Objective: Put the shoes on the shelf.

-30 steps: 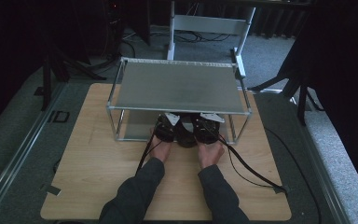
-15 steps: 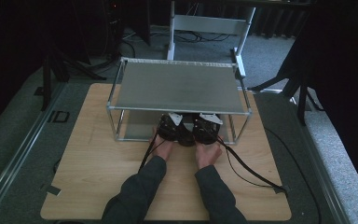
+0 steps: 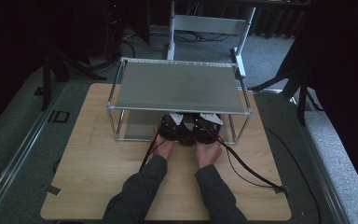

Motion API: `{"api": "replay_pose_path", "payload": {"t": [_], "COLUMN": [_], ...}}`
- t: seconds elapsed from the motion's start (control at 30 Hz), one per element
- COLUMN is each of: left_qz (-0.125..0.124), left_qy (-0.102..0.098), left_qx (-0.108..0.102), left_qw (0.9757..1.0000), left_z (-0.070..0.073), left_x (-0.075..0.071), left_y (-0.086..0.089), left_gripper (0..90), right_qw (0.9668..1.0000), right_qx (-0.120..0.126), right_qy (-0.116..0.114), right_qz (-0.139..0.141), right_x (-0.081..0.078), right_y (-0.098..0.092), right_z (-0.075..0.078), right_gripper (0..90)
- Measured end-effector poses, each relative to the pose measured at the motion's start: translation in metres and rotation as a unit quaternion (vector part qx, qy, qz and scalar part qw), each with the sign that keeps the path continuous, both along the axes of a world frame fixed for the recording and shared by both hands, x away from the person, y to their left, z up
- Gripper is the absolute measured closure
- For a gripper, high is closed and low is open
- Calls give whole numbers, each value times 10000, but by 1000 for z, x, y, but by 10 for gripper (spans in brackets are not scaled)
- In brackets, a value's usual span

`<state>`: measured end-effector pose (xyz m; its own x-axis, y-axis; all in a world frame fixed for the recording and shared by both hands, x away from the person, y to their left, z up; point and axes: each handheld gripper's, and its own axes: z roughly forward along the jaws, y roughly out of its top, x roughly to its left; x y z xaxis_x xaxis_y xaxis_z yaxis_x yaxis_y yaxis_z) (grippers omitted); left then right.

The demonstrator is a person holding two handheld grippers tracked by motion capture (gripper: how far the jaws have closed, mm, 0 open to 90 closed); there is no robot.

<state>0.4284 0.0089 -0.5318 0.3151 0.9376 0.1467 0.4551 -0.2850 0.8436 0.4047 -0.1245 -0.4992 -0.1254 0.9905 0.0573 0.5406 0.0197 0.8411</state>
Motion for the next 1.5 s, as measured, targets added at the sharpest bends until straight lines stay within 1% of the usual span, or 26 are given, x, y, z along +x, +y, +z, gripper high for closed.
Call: {"api": "replay_pose_path", "payload": {"t": [0.07, 0.1, 0.13, 0.17, 0.2, 0.3, 0.33, 0.37, 0.4, 0.43, 0.47, 0.53, 0.57, 0.6, 0.67, 0.77, 0.87, 0.97, 1.1, 1.13, 1.17, 1.23, 1.27, 1.3, 1.37, 1.5], "left_qz": [45, -25, 10, -124, -140, -125, -160, -139, -166, -197, -221, -235, -249, -256, -292, -415, -509, -601, -534, -534, -505, -506, -496, -484, -452, -433], "left_qy": [255, 366, 347, 484, 533, 496, 518, 480, 488, 524, 559, 547, 555, 556, 588, 568, 616, 673, 777, 777, 806, 823, 834, 850, 881, 924], "left_qx": [67, 84, 47, 95, 213, 40, 48, -36, -49, -21, 55, 24, -44, -183, -276, -351, -398, -418, -579, -579, -586, -576, -589, -610, -669, -688], "left_qw": [9996, 9993, 9994, 9987, 9983, 9987, 9985, 9987, 9987, 9984, 9982, 9982, 9981, 9980, 9975, 9969, 9960, 9950, 9939, 9939, 9937, 9937, 9935, 9933, 9928, 9924], "left_z": [-4, -8, -14, -16, -16, -16, -16, -16, -17, -16, -15, -15, -15, -15, -14, -13, -12, -13, -17, -17, -18, -18, -18, -18, -19, -19], "left_x": [4, 6, 8, 8, 7, 7, 8, 8, 8, 8, 8, 7, 6, 6, 5, 2, -1, -2, 1, 1, 2, 4, 5, 6, 8, 10], "left_y": [-1, -1, -3, 1, 4, 3, 4, 4, 5, 6, 7, 8, 9, 10, 13, 15, 18, 20, 22, 22, 22, 23, 23, 23, 23, 24], "left_gripper": [900, 900, 899, 897, 894, 889, 883, 877, 870, 863, 860, 857, 855, 850, 835, 825, 811, 799, 796, 797, 797, 797, 798, 800, 801, 812], "right_qw": [9998, 9995, 9987, 9983, 9979, 9969, 9970, 9969, 9961, 9944, 9927, 9924, 9925, 9915, 9902, 9906, 9932, 9936, 9948, 9948, 9952, 9959, 9951, 9942, 9933, 9936], "right_qx": [77, 129, 162, 230, 212, 101, 63, 139, 160, 124, 105, -40, -174, -294, -287, -211, -222, -355, -405, -405, -413, -180, -8, 65, 15, -12], "right_qy": [-173, -275, -437, -484, -572, -757, -758, -750, -832, -1014, -1144, -1091, -1037, -1072, -1151, -1154, -925, -778, -420, -420, -321, -74, -51, -47, -101, -149], "right_qz": [54, 112, 184, 215, 239, 204, 156, 198, 252, 259, 361, 560, 628, 682, 740, 705, 666, 744, 834, 834, 822, 884, 985, 1070, 1153, 1117], "right_x": [1, 1, 2, 2, 2, -3, -4, -6, -10, -16, -20, -26, -29, -32, -40, -50, -54, -57, -57, -57, -55, -46, -44, -44, -42, -39], "right_y": [-1, -1, -2, -2, -1, 1, 1, 0, -1, -1, -2, -4, -5, -8, -17, -36, -51, -60, -71, -71, -72, -78, -81, -82, -83, -80], "right_z": [0, 1, 1, 1, 0, -3, -2, 0, 4, 8, 12, 16, 16, 15, 11, 6, 4, 2, -14, -14, -18, -27, -29, -29, -29, -28], "right_gripper": [650, 585, 530, 490, 442, 440, 440, 440, 443, 448, 439, 411, 394, 398, 396, 402, 397, 369, 357, 357, 369, 381, 413, 421, 454, 458]}}
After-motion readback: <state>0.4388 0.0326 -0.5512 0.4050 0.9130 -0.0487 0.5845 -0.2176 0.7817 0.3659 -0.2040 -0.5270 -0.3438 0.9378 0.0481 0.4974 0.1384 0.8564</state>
